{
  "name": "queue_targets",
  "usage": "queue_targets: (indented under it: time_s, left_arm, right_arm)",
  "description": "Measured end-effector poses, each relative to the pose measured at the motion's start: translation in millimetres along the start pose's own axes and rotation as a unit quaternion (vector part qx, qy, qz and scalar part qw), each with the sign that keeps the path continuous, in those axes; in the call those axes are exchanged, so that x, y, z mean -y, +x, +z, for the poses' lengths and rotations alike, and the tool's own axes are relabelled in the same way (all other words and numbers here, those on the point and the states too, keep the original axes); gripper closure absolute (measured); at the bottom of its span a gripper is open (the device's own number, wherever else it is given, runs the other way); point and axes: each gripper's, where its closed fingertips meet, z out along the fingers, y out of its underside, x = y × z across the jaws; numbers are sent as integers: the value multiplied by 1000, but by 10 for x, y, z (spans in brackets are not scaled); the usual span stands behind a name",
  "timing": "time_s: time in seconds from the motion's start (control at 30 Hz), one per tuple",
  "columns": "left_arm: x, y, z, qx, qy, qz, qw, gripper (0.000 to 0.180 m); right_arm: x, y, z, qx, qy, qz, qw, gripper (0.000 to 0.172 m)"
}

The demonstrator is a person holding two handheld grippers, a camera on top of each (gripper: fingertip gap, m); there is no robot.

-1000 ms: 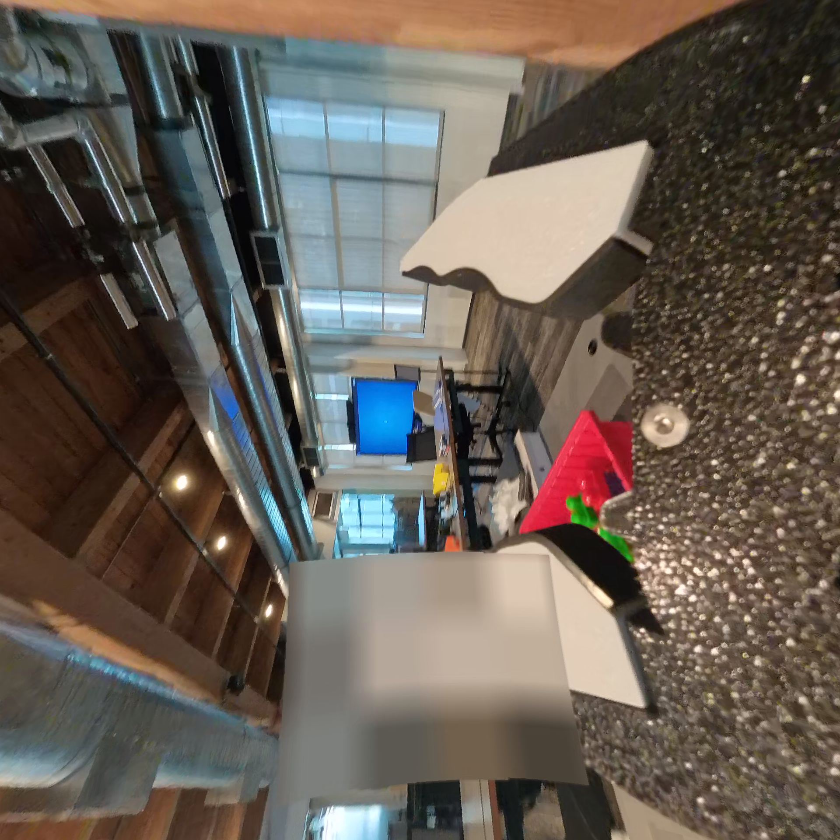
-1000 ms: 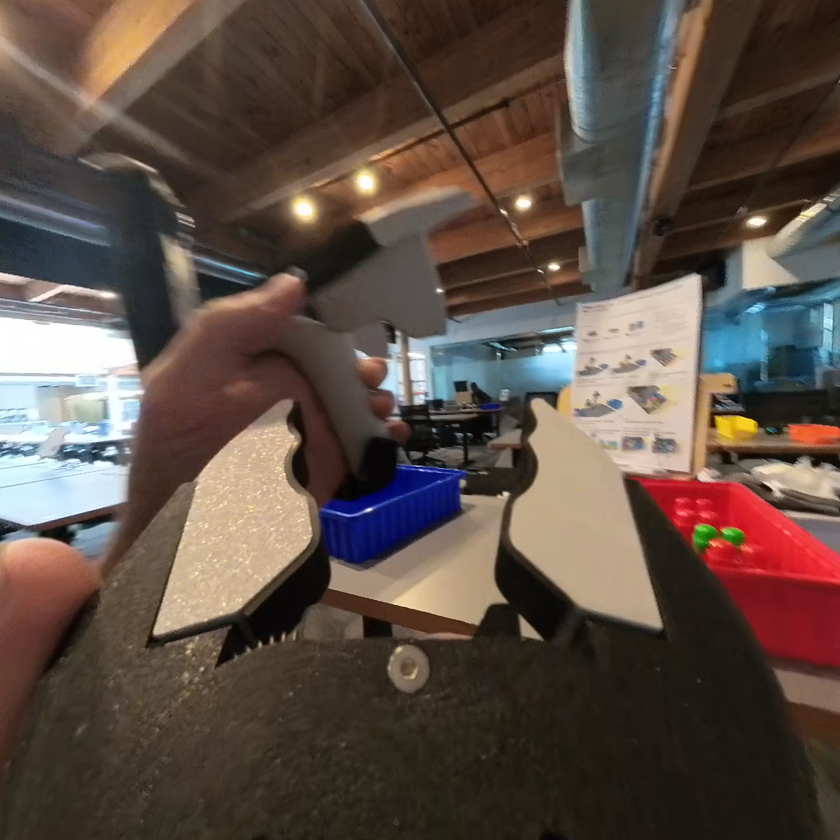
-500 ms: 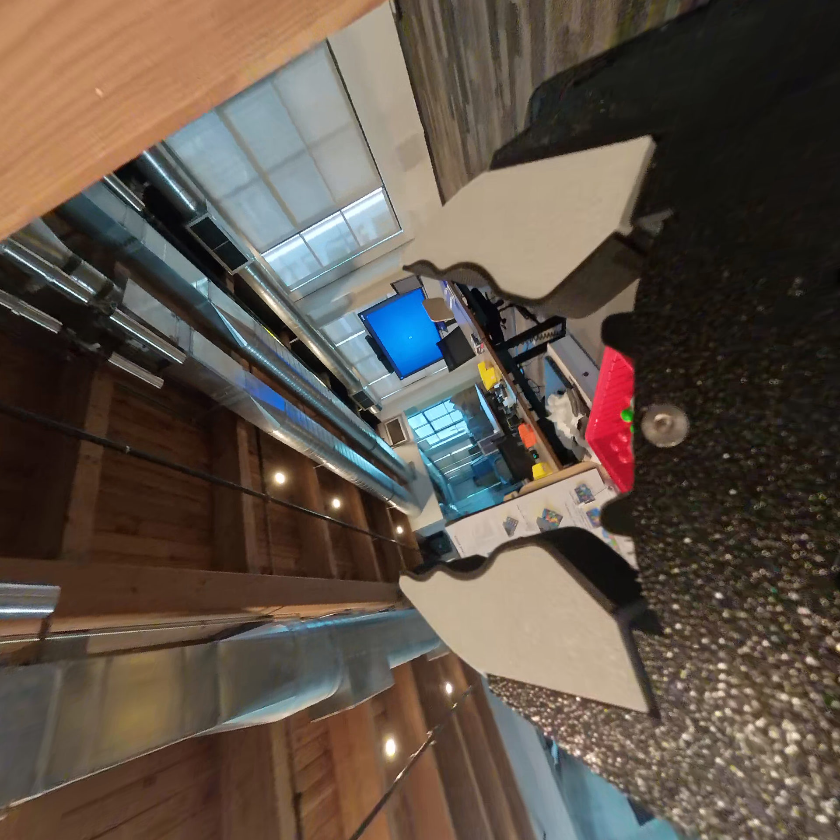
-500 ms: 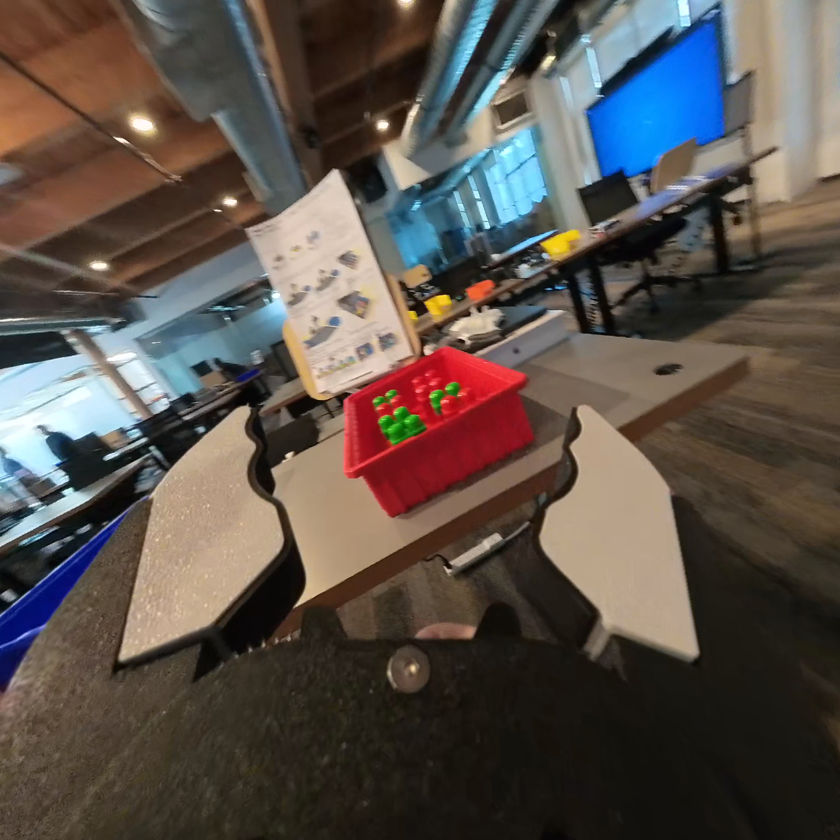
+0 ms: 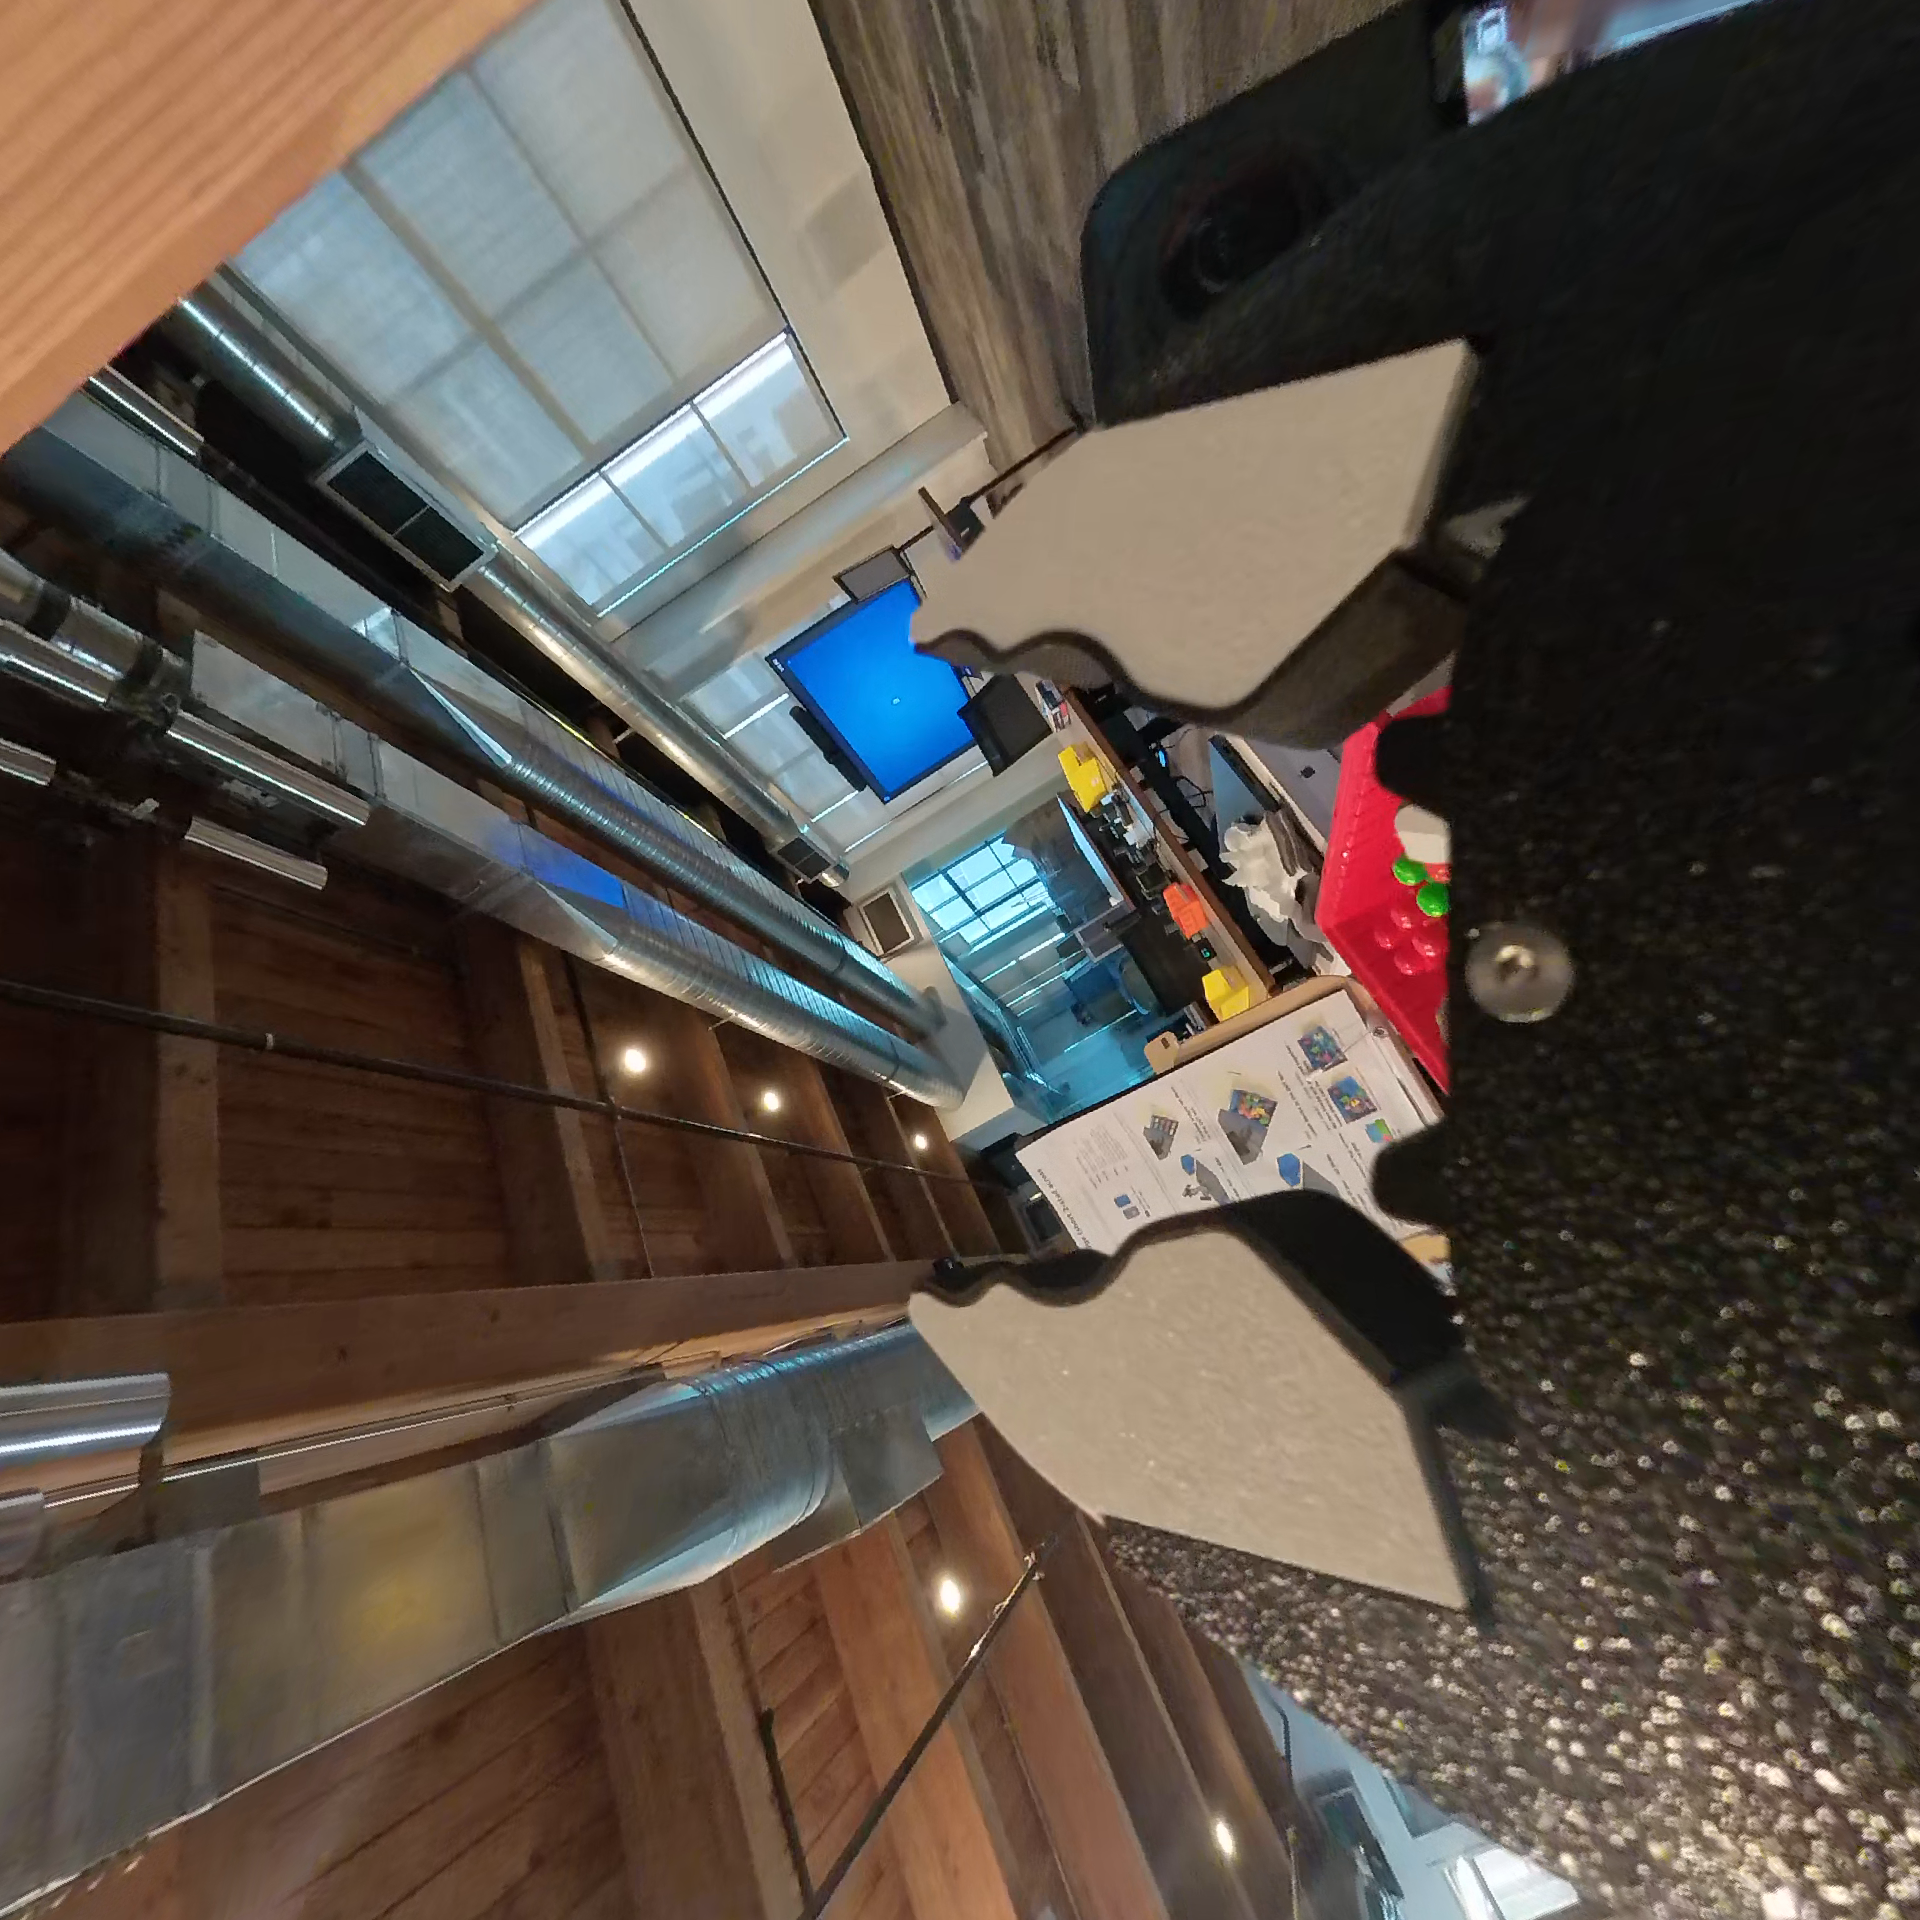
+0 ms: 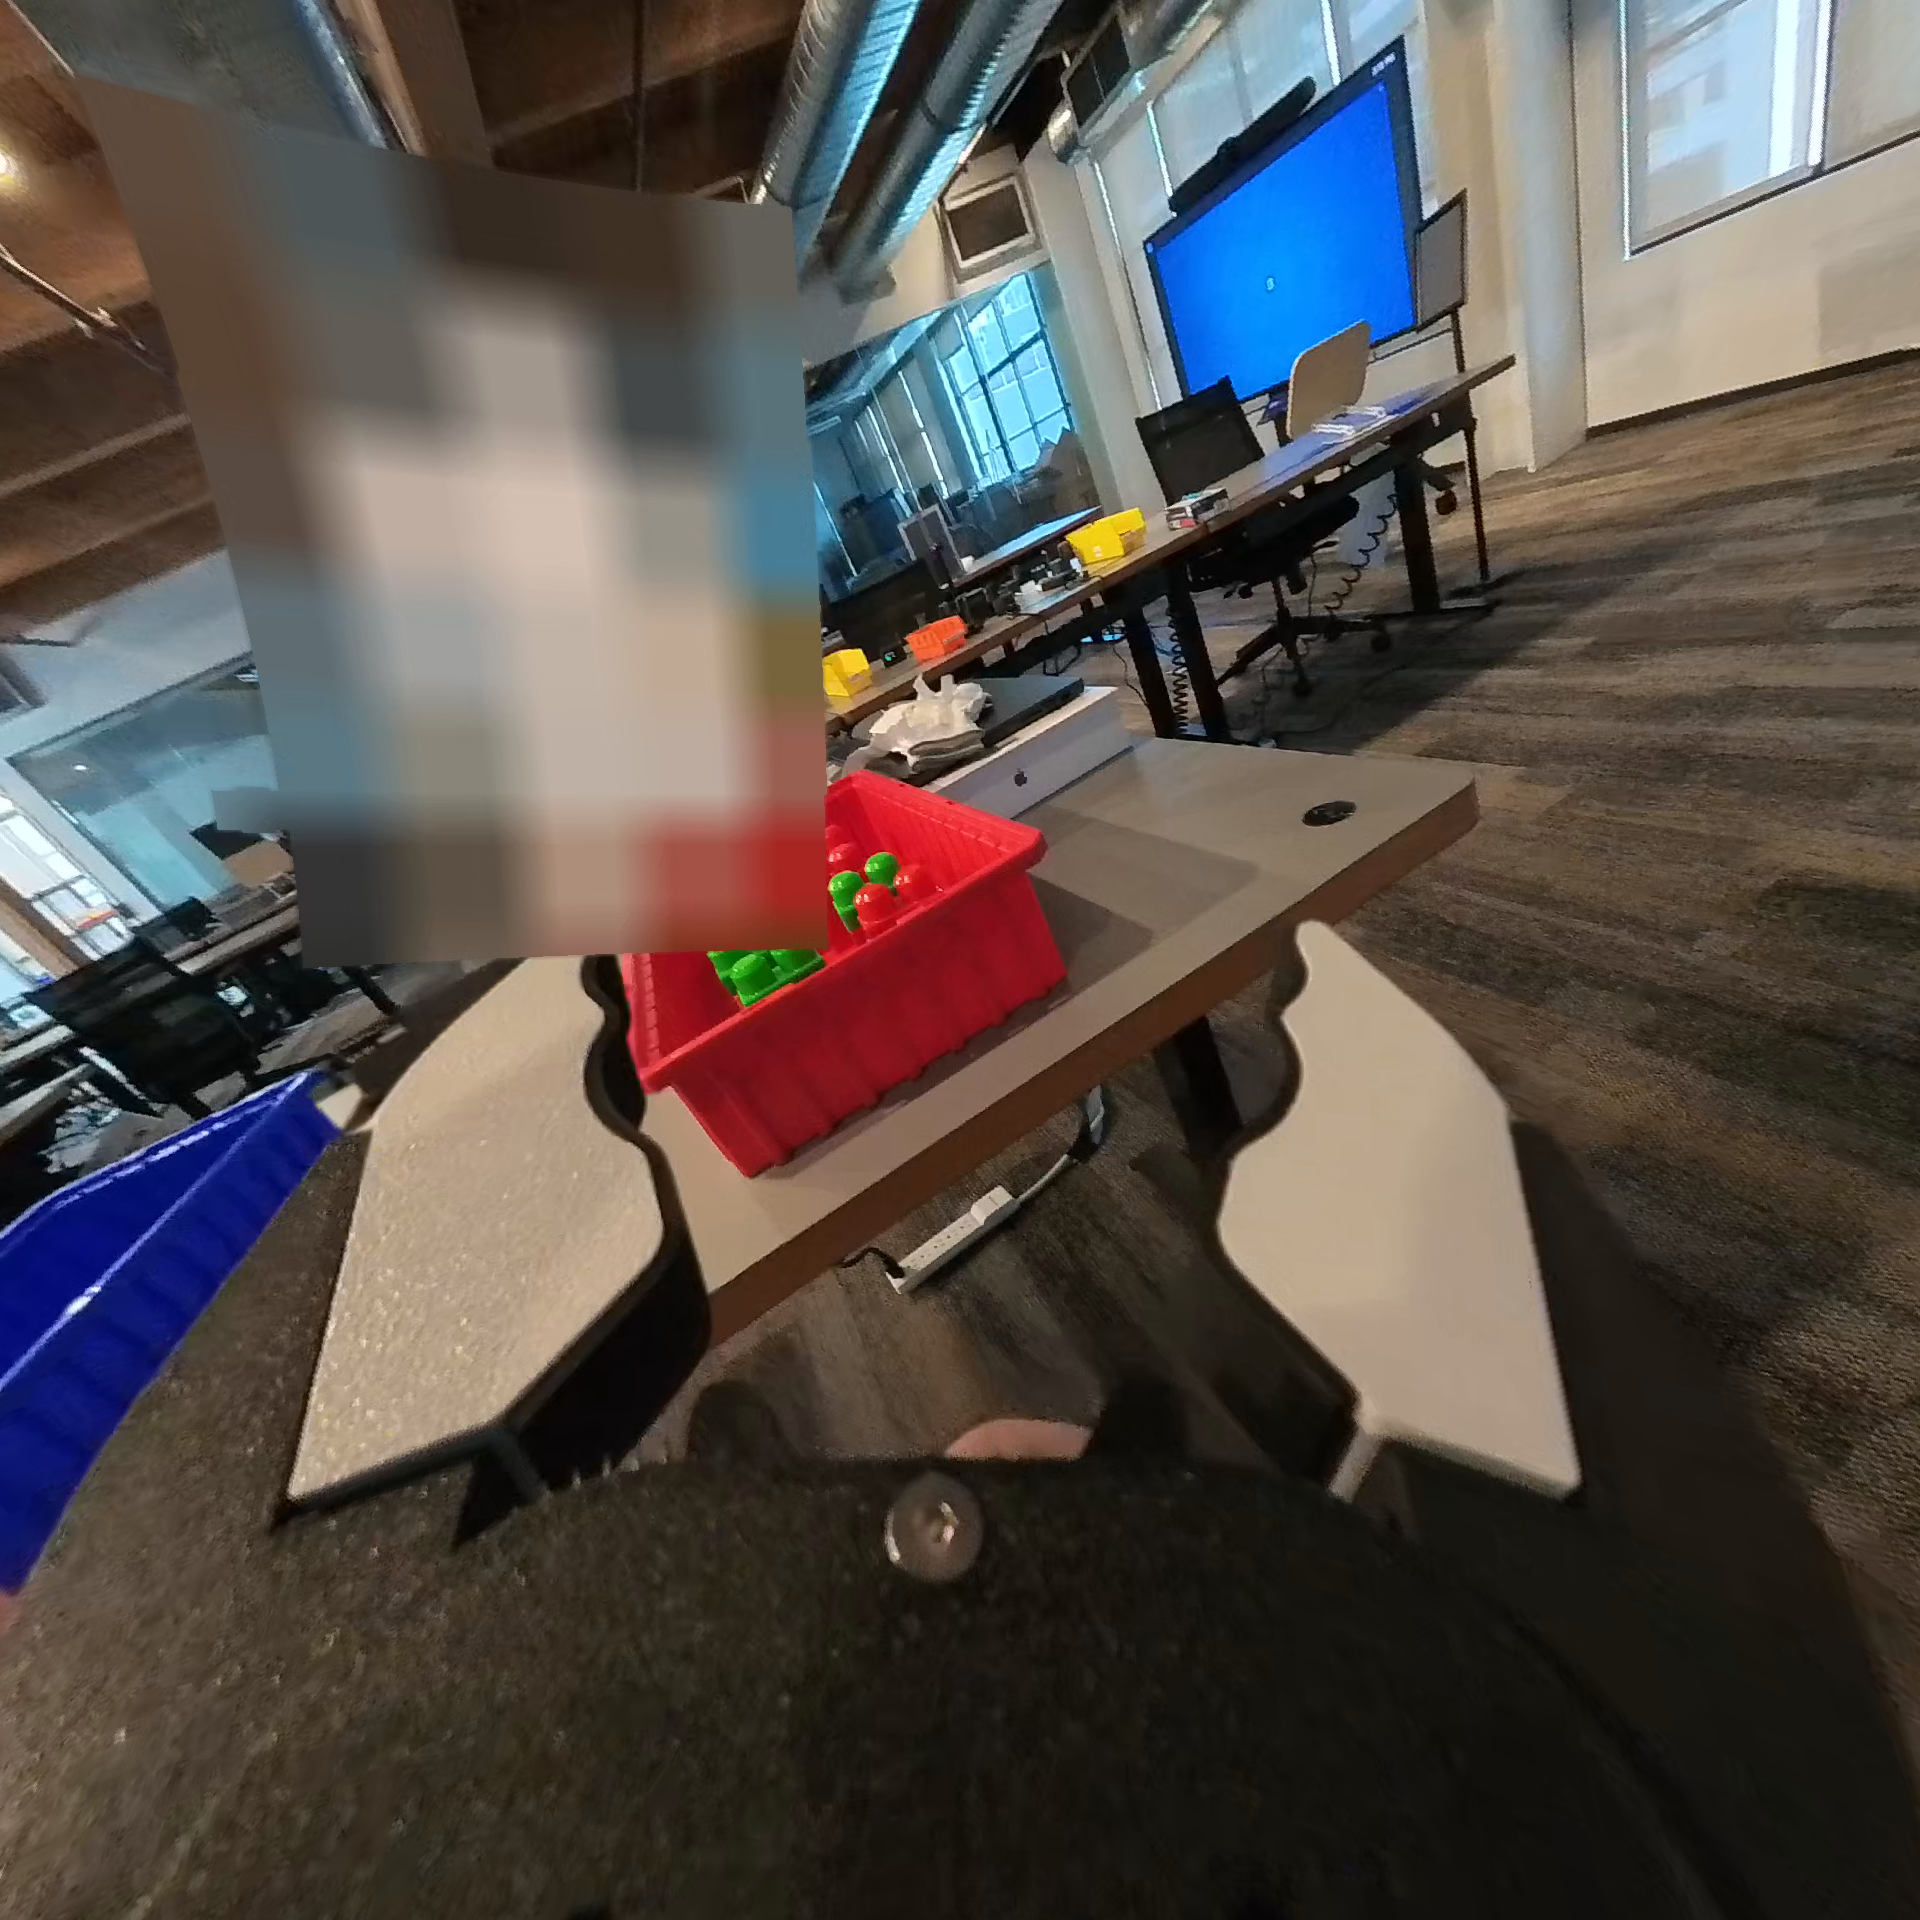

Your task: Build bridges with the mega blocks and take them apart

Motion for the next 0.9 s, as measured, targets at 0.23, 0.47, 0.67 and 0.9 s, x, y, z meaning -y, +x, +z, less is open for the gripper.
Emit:
queue_targets:
  time_s: [0.23,0.47,0.67,0.9]
  left_arm:
    - [-54,-159,18,-1,-8,-36,999,64]
    - [-154,-577,63,17,-15,-84,996,66]
    - [-315,-673,64,12,-26,-108,994,68]
    - [-1228,-1551,148,48,-85,-154,983,65]
  right_arm:
    - [-49,14,15,7,-3,4,1000,58]
    - [-88,-30,34,15,-6,-1,1000,58]
    - [-139,-142,57,32,-14,-13,999,59]
    - [-238,-586,219,146,-37,-26,988,75]
